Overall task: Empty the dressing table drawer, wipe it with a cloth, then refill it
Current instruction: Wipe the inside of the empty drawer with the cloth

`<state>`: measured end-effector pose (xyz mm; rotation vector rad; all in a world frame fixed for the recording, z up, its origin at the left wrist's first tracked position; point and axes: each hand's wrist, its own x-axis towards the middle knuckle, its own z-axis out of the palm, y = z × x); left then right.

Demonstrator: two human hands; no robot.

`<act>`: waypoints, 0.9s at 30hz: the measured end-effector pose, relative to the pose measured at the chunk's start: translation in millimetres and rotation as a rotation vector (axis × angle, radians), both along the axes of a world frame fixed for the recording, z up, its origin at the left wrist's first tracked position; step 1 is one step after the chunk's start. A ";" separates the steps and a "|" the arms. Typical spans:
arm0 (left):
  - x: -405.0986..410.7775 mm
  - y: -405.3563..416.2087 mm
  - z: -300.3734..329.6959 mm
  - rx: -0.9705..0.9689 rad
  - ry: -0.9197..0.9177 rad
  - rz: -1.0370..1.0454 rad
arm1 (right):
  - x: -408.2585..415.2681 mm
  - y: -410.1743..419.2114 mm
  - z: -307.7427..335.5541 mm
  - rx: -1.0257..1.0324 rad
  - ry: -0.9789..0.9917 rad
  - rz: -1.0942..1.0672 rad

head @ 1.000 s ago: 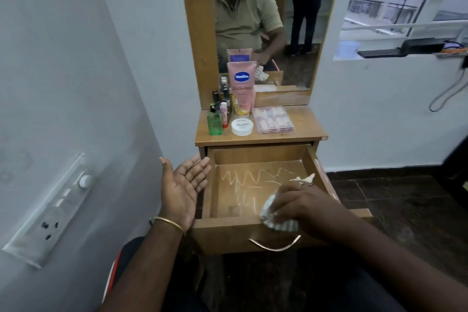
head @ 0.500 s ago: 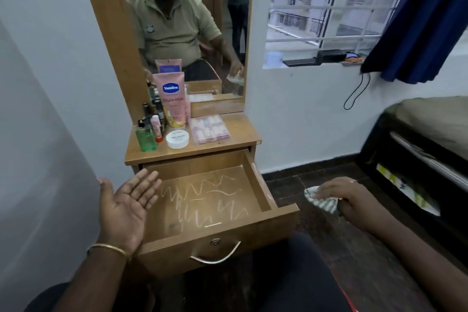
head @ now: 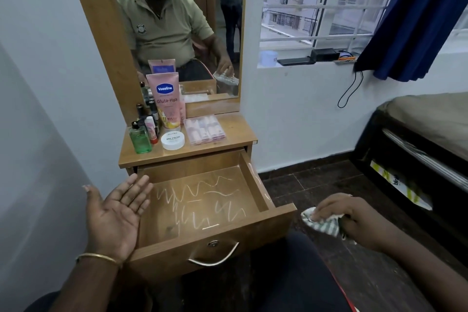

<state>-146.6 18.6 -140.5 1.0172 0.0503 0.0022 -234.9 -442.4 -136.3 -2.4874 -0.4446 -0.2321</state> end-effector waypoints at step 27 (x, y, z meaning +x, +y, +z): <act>6.5 13.7 -7.7 -0.007 0.208 0.459 | 176.1 382.1 7.4 -0.673 -0.150 0.190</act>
